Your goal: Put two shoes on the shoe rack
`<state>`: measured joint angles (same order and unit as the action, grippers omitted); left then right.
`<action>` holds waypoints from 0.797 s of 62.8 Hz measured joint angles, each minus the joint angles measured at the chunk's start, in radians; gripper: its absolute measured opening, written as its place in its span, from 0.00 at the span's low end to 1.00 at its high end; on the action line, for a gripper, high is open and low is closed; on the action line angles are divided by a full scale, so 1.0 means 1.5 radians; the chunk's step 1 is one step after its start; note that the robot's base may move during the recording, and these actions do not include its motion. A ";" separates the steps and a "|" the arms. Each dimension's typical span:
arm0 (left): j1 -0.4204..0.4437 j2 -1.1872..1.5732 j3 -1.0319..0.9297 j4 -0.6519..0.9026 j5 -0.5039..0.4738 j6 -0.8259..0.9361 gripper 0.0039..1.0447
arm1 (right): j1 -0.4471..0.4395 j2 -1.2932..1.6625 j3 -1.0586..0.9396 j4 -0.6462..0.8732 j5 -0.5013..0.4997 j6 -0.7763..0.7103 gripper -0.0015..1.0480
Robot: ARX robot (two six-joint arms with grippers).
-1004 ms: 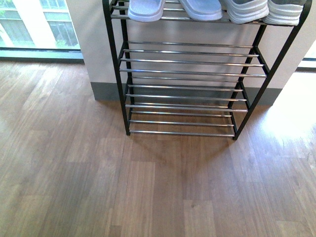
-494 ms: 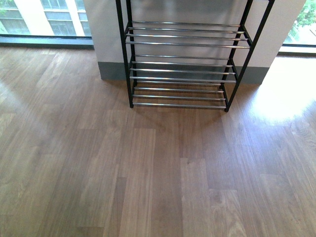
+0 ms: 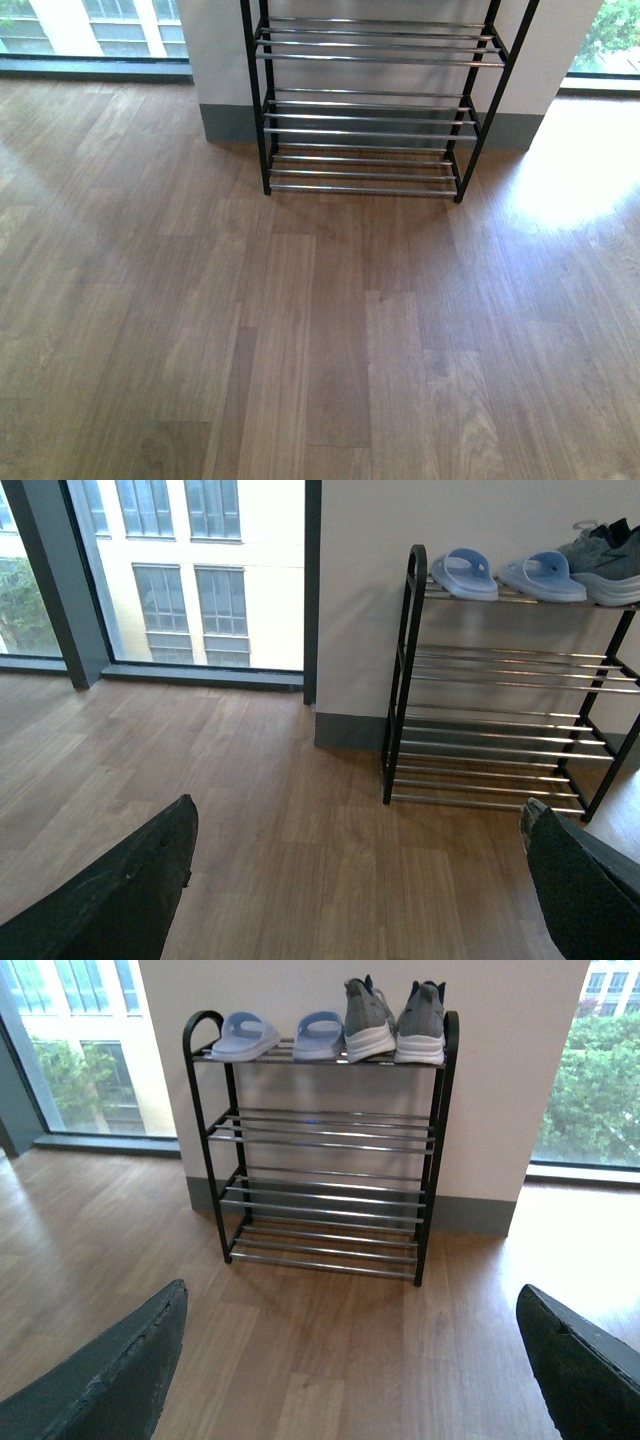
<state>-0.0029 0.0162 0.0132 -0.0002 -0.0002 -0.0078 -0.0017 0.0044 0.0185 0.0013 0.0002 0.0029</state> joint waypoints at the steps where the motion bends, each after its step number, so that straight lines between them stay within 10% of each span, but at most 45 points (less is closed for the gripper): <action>1: 0.000 0.000 0.000 0.000 0.000 0.000 0.91 | 0.000 0.000 0.000 0.000 0.000 0.000 0.91; 50: 0.000 0.000 0.000 0.000 0.000 0.000 0.91 | 0.000 0.000 0.000 0.000 0.000 0.000 0.91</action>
<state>-0.0032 0.0162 0.0132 -0.0002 -0.0002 -0.0078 -0.0017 0.0044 0.0185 0.0013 0.0002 0.0029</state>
